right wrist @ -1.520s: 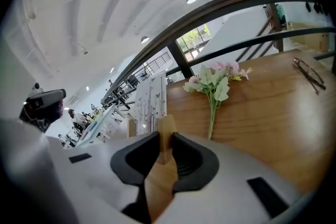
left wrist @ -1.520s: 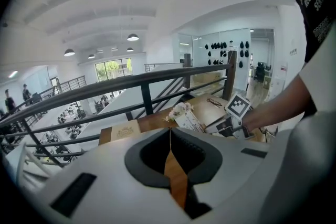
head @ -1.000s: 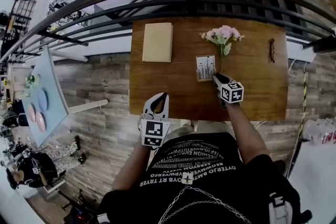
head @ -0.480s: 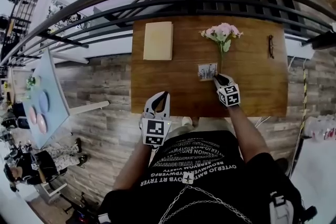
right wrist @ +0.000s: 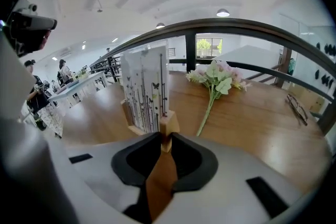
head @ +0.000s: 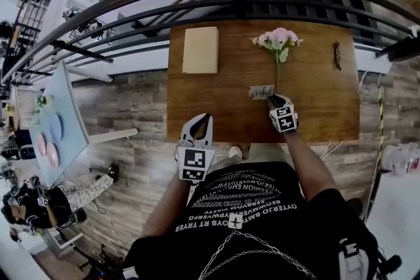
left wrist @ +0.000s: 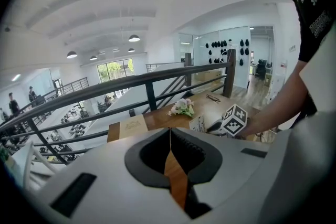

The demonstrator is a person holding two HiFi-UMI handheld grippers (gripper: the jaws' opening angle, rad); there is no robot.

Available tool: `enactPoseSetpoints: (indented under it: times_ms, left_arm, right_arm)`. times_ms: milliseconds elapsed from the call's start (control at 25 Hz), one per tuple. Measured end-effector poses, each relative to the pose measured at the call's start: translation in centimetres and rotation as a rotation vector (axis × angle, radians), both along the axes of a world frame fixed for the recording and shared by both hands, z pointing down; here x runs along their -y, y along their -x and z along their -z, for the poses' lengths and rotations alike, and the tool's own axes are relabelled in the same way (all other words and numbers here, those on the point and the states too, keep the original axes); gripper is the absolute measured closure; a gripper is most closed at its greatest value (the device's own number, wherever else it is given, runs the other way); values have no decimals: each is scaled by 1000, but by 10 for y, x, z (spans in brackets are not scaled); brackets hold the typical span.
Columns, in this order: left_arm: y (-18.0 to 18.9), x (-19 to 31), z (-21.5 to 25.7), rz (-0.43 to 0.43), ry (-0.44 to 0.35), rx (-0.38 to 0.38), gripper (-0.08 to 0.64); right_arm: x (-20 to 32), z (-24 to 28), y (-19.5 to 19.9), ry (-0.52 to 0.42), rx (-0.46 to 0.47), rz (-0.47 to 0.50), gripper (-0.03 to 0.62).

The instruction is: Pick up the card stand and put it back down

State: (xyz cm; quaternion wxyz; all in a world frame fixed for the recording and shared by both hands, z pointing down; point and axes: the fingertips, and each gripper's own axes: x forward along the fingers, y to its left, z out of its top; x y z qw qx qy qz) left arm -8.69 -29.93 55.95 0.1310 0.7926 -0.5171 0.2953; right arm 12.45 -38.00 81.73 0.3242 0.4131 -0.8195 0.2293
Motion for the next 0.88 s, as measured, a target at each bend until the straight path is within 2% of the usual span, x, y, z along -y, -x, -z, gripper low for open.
enactPoseSetpoints:
  times_ms: [80, 160, 280, 360, 440, 560, 760, 880]
  left_arm:
    - [2, -3, 1, -3, -10, -1, 531]
    - [5, -6, 7, 1, -35, -4, 531]
    - [13, -4, 27, 41, -122, -28, 531]
    - [19, -2, 47, 61, -206, -49, 531]
    - [19, -4, 69, 44, -300, -54, 531]
    - [14, -12, 96, -3, -397, -80, 531]
    - [9, -21, 119, -39, -456, -151, 531]
    - [9, -34, 125, -45, -465, -216, 531]
  right_arm:
    - [-3, -2, -1, 25, -3, -5, 511]
    - [-7, 0, -6, 34, -5, -18, 474]
    - [-8, 24, -19, -9, -9, -60, 475]
    - [-8, 48, -28, -59, -36, -75, 478]
    - [-12, 77, -36, -129, -89, -73, 562]
    - [-23, 135, -36, -240, -85, -61, 577]
    - [-51, 253, -21, -415, 14, -43, 578]
    - [-77, 300, -13, -483, 48, -40, 578]
